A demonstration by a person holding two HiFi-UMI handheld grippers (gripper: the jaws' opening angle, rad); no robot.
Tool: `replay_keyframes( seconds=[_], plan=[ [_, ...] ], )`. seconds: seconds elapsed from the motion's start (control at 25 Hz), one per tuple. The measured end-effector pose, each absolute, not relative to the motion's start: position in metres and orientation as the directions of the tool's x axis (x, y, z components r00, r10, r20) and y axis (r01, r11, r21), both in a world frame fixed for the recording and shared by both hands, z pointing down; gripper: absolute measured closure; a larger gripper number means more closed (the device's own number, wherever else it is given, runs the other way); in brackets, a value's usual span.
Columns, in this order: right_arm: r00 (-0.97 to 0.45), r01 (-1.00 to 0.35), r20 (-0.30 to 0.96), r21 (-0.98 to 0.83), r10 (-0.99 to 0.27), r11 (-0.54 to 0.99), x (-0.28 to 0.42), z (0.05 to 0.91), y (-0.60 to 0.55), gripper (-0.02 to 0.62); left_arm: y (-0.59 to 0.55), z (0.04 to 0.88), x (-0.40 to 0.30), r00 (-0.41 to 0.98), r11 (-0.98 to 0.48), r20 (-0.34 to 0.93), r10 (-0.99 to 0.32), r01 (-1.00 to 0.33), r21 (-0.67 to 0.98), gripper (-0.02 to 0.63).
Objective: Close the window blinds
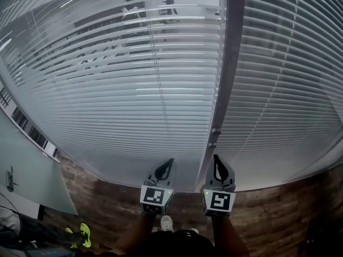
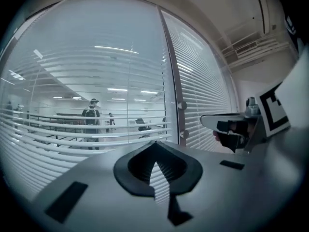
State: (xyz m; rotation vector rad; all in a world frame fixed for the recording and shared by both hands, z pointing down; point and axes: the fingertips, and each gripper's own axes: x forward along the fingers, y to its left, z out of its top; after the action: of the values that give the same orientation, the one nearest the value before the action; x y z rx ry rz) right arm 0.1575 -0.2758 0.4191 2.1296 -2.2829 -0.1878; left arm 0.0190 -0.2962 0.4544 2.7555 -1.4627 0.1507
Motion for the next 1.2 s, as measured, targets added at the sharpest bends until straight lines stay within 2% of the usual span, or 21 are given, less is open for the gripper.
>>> replay_keyframes(
  seconds=[0.08,0.12,0.2,0.52,0.76,1.2],
  plan=[
    [-0.062,-0.991,-0.045,0.119,-0.997,0.056,0.160,0.418,-0.287,0.588,-0.304,0.445,0.021,0.562,-0.565,0.082,-0.823,-0.824,-0.030,0.606],
    [-0.057,-0.990,-0.034,0.128,-0.998,0.053,0.162,0.419,-0.292,0.561,-0.308,0.443,0.022,0.569,-0.572,0.077,-0.819,-0.820,-0.028,0.606],
    [-0.046,-0.992,-0.017,0.122,-0.999,0.044,0.167,0.424,-0.301,0.547,-0.314,0.446,0.026,0.584,-0.587,0.070,-0.809,-0.809,-0.023,0.606],
    [-0.024,-0.996,-0.067,0.087,-0.997,0.018,0.164,0.417,-0.316,0.496,-0.314,0.467,0.018,0.611,-0.613,0.070,-0.789,-0.790,-0.013,0.606],
    [-0.015,-1.000,-0.081,0.005,-0.997,0.015,0.170,0.407,-0.330,0.492,-0.322,0.465,0.021,0.621,-0.623,0.068,-0.781,-0.782,-0.011,0.606],
    [0.038,-0.999,-0.097,0.010,-0.995,-0.039,0.170,0.404,-0.335,0.481,-0.329,0.467,0.022,0.634,-0.635,0.058,-0.771,-0.772,0.003,0.606]
  ],
)
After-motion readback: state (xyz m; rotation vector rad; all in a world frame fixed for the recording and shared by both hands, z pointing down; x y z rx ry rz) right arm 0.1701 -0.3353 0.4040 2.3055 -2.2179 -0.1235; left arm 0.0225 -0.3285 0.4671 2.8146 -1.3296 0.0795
